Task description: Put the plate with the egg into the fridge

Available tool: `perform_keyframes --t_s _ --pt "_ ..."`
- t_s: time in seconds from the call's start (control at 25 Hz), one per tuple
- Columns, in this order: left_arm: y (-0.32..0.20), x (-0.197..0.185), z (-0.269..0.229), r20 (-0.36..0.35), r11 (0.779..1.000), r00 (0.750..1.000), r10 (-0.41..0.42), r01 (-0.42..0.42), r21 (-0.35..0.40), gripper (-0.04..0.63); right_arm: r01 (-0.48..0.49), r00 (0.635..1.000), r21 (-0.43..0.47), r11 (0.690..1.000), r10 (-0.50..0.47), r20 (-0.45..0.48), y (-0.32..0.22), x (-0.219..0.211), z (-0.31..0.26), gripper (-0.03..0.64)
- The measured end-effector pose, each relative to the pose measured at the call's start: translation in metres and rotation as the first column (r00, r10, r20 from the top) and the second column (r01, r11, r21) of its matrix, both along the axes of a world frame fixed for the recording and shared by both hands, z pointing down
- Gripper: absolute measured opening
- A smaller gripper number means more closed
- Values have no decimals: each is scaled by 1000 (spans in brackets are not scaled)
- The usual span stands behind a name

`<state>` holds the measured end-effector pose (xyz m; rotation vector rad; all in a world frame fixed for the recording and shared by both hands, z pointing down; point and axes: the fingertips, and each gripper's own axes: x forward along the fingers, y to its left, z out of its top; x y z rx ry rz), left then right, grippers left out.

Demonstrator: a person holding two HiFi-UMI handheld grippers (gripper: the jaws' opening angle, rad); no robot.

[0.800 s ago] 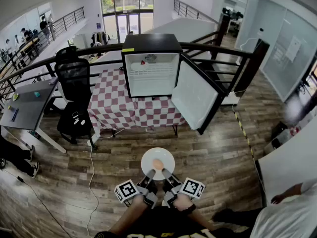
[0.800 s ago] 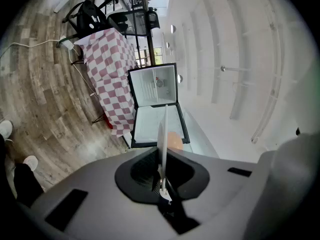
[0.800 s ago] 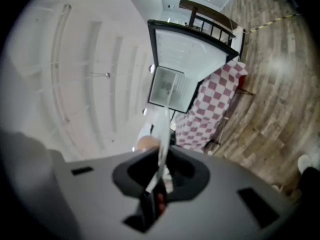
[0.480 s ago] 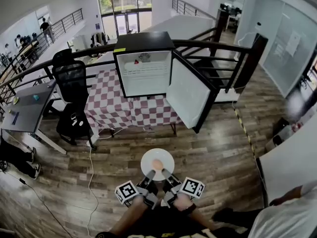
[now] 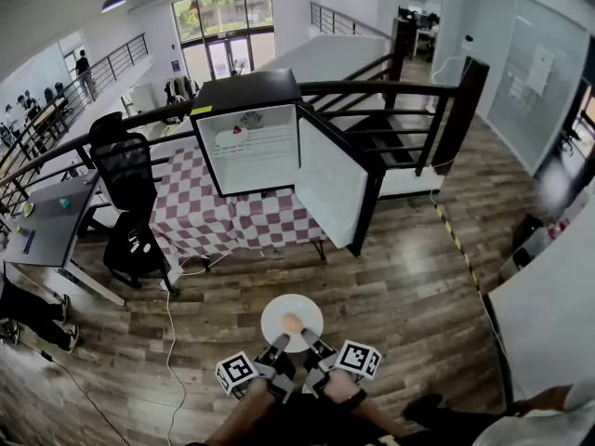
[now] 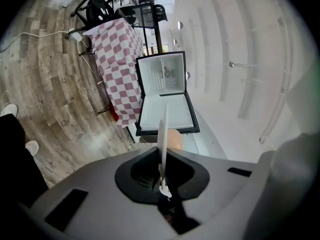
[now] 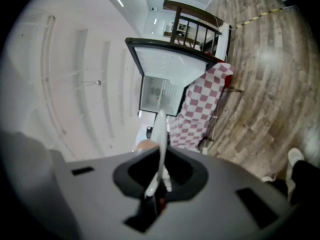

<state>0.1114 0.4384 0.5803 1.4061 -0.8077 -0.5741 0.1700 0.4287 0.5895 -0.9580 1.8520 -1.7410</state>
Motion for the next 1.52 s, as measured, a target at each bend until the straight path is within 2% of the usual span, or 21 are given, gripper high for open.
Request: perform_keyframes --t_s 0.24,0.4,0.56,0.68,0.84,0.92,1.0,1.16,1.36,1.52 --pt "-5 -2 5 43 1000 999 -11 12 -9 37 24 1000 -57 998 -24 -6 -3 -2 10 46" --pt "-4 -19 15 78 999 996 -31 33 -27 38 67 998 -65 996 -67 -3 -3 -21 24 46" --pt "-21 -33 35 90 997 996 -22 28 -68 38 50 998 -125 991 -54 -29 -17 -30 42 48" --pt "-51 -40 38 80 998 997 2 3 -65 37 29 999 -103 994 -32 -24 -48 -38 45 46" --pt "-104 -55 32 40 998 999 13 -10 -64 38 7 997 -103 995 -14 -73 -96 -53 38 48" --pt "-135 -67 27 27 998 999 17 -15 -55 38 1 997 -59 998 -5 -75 -129 -66 32 47" --pt "-166 -80 19 42 999 999 30 -29 -24 38 -8 998 -14 1000 7 -70 -161 -80 23 48" --pt "-222 -104 9 70 999 996 50 -51 15 38 -35 995 -39 999 31 -91 -211 -101 16 48" --pt "-272 -131 6 83 997 994 76 -77 18 38 -59 996 -29 998 57 -69 -261 -129 15 49" --pt "-300 -153 6 71 997 994 77 -79 16 38 -58 994 -49 997 53 -99 -288 -151 15 49"
